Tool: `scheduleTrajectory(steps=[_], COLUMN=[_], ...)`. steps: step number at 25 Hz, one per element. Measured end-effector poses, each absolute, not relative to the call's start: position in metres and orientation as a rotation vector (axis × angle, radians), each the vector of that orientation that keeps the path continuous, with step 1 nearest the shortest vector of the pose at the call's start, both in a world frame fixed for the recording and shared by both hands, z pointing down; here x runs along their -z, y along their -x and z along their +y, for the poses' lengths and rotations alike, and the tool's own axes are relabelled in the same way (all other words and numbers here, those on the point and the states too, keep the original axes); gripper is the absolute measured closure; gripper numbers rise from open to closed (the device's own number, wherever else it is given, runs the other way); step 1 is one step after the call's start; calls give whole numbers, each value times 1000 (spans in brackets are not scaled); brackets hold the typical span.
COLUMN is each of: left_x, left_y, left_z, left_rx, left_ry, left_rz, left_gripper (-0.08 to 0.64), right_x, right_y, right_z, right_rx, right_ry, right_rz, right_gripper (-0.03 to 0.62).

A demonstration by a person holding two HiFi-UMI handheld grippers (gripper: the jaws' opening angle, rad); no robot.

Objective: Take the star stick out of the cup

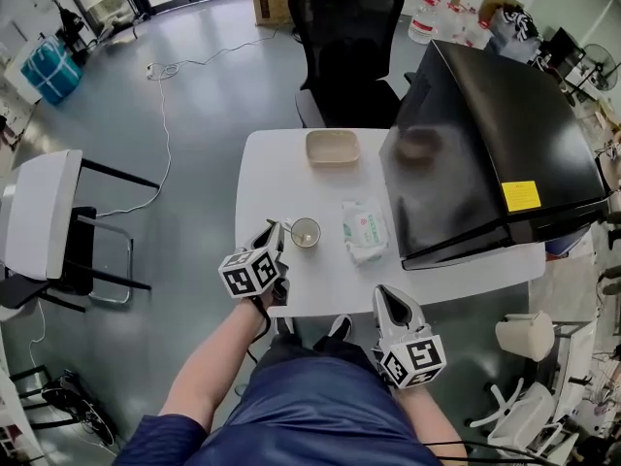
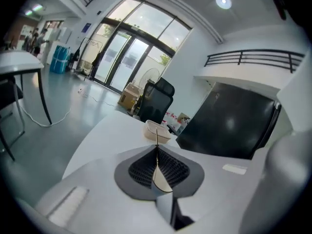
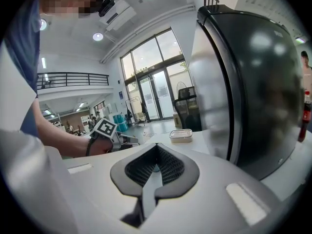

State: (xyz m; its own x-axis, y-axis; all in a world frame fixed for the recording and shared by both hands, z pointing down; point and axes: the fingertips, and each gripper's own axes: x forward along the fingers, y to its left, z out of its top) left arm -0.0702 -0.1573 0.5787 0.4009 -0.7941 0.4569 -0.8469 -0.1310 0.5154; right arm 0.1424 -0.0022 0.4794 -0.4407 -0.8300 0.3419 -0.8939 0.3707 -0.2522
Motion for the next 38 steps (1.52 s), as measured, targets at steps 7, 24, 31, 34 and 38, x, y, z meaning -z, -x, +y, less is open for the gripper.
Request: scheduleTrajectory(steps=[7,24,31,34,38], left_x=[-564,-501,-491,-489,-495], left_y=[90,120,148,160,177], left_z=[-156,-124,-113,-105,-94], left_rx=[125,356,416,426,444], left_ry=[-1817,-1782,-1758,-1754,-1726], left_rz=[-1332,-1208,-1219,-1223,-1245], left_gripper=[552,551,552,551,552], right_x=[-474,-476,-477,-477,-475], right_y=[-119,-92,-89,-87,-86], right_z=[-7,-15,-24,-27,-32], right_rx=[-594,-613,-630,-642,-647], right_ry=[-1517,-1473,-1458,-1450,-1431], right_rz=[-2492,-2510,-2519,-2530,-2540], right_gripper=[586,586,586,586,586])
